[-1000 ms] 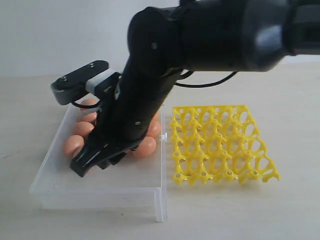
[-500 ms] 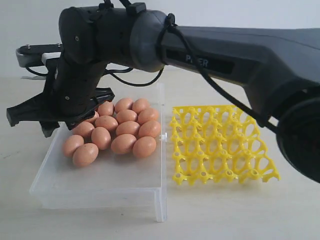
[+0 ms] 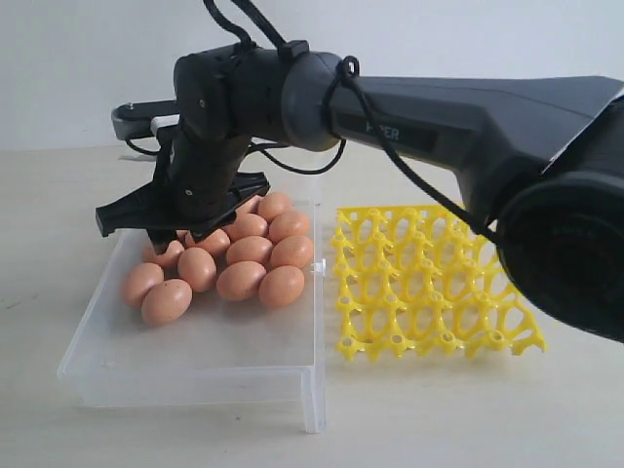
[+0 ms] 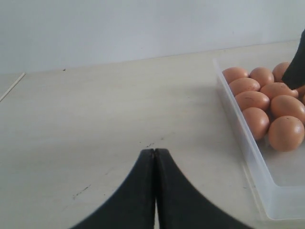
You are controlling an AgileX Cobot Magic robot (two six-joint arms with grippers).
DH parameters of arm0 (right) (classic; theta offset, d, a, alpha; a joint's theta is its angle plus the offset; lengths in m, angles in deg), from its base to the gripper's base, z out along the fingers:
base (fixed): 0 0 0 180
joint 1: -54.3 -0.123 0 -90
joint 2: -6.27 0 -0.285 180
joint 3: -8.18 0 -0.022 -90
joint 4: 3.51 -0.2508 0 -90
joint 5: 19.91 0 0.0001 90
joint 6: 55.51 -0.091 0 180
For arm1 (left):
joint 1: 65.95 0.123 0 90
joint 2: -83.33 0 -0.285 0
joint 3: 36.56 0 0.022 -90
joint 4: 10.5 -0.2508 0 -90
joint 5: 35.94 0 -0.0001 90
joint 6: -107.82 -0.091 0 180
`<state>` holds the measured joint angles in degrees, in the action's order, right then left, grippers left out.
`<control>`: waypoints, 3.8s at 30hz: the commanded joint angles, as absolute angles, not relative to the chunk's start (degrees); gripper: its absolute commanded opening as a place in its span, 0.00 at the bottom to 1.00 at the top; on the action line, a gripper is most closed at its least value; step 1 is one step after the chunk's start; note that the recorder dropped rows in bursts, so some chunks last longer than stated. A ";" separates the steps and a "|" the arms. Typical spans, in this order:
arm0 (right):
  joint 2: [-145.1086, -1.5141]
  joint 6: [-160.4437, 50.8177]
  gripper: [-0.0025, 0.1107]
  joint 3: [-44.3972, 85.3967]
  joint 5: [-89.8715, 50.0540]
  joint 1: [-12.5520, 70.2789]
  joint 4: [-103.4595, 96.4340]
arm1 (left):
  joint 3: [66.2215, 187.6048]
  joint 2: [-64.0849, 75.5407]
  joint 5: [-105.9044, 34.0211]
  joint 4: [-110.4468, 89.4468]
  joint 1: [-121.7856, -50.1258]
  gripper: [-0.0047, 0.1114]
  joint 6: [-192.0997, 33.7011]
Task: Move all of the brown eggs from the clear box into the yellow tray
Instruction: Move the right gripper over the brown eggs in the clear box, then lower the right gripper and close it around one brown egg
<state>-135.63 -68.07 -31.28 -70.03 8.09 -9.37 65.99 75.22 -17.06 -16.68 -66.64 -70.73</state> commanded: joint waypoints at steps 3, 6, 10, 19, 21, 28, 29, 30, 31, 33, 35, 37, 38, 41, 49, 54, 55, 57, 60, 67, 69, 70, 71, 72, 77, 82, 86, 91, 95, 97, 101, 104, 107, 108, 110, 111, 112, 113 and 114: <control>-139.77 -67.55 0.42 -35.24 -69.99 8.30 -8.93 | 66.22 75.54 -17.85 -16.51 -66.56 0.04 -70.48; -141.15 -67.55 0.42 -37.28 -70.52 8.30 -8.94 | 66.22 75.54 -17.85 -16.51 -66.56 0.04 -70.48; -141.91 -67.55 0.42 -38.42 -70.62 8.30 -7.80 | 66.22 75.54 -17.85 -16.51 -66.56 0.04 -70.48; -142.32 -67.29 0.51 -38.50 -71.12 8.42 -4.74 | 66.22 75.54 -17.85 -16.51 -66.56 0.04 -70.48; -142.32 -67.29 0.51 -38.50 -71.12 8.42 -4.47 | 66.22 75.54 -17.85 -16.51 -66.56 0.04 -70.48; -143.88 -67.29 0.51 -38.50 -70.97 8.42 -4.37 | 66.22 75.54 -17.85 -16.51 -66.56 0.04 -70.48; -144.26 -67.16 0.51 -38.50 -71.05 8.42 -4.48 | 66.22 75.54 -17.85 -16.51 -66.56 0.04 -70.48; -144.59 -67.16 0.51 -38.50 -71.05 8.42 -4.59 | 66.22 75.54 -17.85 -16.51 -66.56 0.04 -70.48; -144.80 -67.16 0.51 -38.50 -70.92 8.42 -4.59 | 66.22 75.54 -17.85 -16.51 -66.56 0.04 -70.48; -145.22 -67.16 0.51 -38.50 -70.34 8.42 -4.48 | 66.22 75.54 -17.85 -16.51 -66.56 0.04 -70.48; -145.45 -67.16 0.51 -38.50 -69.97 8.42 -4.28 | 66.22 75.54 -17.85 -16.51 -66.56 0.04 -70.48; -145.67 -67.16 0.51 -38.50 -69.44 8.42 -4.26 | 66.22 75.54 -17.85 -16.51 -66.56 0.04 -70.48; -145.93 -67.16 0.51 -38.50 -69.17 8.42 -4.26 | 66.22 75.54 -17.85 -16.51 -66.56 0.04 -70.48; -146.41 -67.16 0.51 -38.50 -68.43 8.42 -3.98 | 66.22 75.54 -17.85 -16.51 -66.56 0.04 -70.48; -146.51 -67.50 0.51 -38.50 -66.08 8.42 -4.00 | 66.22 75.54 -17.85 -16.51 -66.56 0.04 -70.48; -146.51 -67.50 0.51 -38.50 -65.05 8.42 -4.00 | 66.22 75.54 -17.85 -16.51 -66.56 0.04 -70.48; -146.51 -67.63 0.51 -38.50 -64.78 8.42 -4.00 | 66.22 75.54 -17.85 -16.51 -66.56 0.04 -70.48; -146.51 -68.07 0.50 -38.50 -64.69 8.42 -4.00 | 66.22 75.54 -17.85 -16.51 -66.56 0.04 -70.48; -146.51 -68.18 0.34 -38.50 -64.81 8.42 -4.00 | 66.22 75.54 -17.85 -16.51 -66.56 0.04 -70.48; -146.51 -65.58 0.02 -38.50 -67.21 8.42 -4.14 | 66.22 75.54 -17.85 -16.51 -66.56 0.04 -70.48; -146.39 -65.58 0.02 -38.50 -67.91 8.42 -4.68 | 66.22 75.54 -17.85 -16.51 -66.56 0.04 -70.48; -146.26 -65.58 0.02 -38.50 -68.20 8.42 -4.68 | 66.22 75.54 -17.85 -16.51 -66.56 0.04 -70.48; -146.12 -65.58 0.02 -38.50 -68.43 8.42 -4.68 | 66.22 75.54 -17.85 -16.51 -66.56 0.04 -70.48; -145.68 -65.58 0.02 -38.50 -68.60 8.42 -4.68 | 66.22 75.54 -17.85 -16.51 -66.56 0.04 -70.48; -143.38 -63.83 0.02 -38.50 -68.81 8.29 -4.68 | 66.22 75.54 -17.85 -16.51 -66.56 0.04 -70.48; -141.11 -62.88 0.02 -38.50 -68.81 8.29 -7.01 | 66.22 75.54 -17.85 -16.51 -66.56 0.04 -70.48; -140.66 -60.67 0.02 -38.50 -69.50 8.29 -7.82 | 66.22 75.54 -17.85 -16.51 -66.56 0.04 -70.48; -140.91 -59.69 0.25 -38.50 -71.44 8.29 -8.71 | 66.22 75.54 -17.85 -16.51 -66.56 0.04 -70.48; -141.49 -59.69 0.50 -38.50 -71.18 8.29 -8.48 | 66.22 75.54 -17.85 -16.51 -66.56 0.04 -70.48; -141.84 -59.69 0.53 -38.50 -71.29 8.29 -8.48 | 66.22 75.54 -17.85 -16.51 -66.56 0.04 -70.48; -142.52 -59.69 0.51 -38.50 -72.43 8.29 -10.05 | 66.22 75.54 -17.85 -16.51 -66.56 0.04 -70.48; -143.04 -59.69 0.51 -38.50 -72.43 8.29 -10.37 | 66.22 75.54 -17.85 -16.51 -66.56 0.04 -70.48; -143.39 -59.69 0.50 -38.50 -72.92 8.29 -10.46 | 66.22 75.54 -17.85 -16.51 -66.56 0.04 -70.48; -143.49 -59.69 0.50 -38.50 -73.29 8.29 -10.66 | 66.22 75.54 -17.85 -16.51 -66.56 0.04 -70.48; -143.61 -60.22 0.49 -38.50 -74.17 8.02 -10.66 | 66.22 75.54 -17.85 -16.51 -66.56 0.04 -70.48; -143.61 -60.22 0.48 -38.50 -74.31 8.02 -10.57 | 66.22 75.54 -17.85 -16.51 -66.56 0.04 -70.48; -143.61 -60.22 0.48 -38.50 -74.46 8.02 -10.57 | 66.22 75.54 -17.85 -16.51 -66.56 0.04 -70.48; -143.61 -60.62 0.48 -38.50 -74.57 8.02 -10.57 | 66.22 75.54 -17.85 -16.51 -66.56 0.04 -70.48; -143.61 -61.46 0.48 -38.50 -74.72 8.02 -10.57 | 66.22 75.54 -17.85 -16.51 -66.56 0.04 -70.48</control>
<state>-143.50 -60.43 -38.07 -73.80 8.09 -10.80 65.99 75.22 -17.06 -16.68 -66.64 -70.73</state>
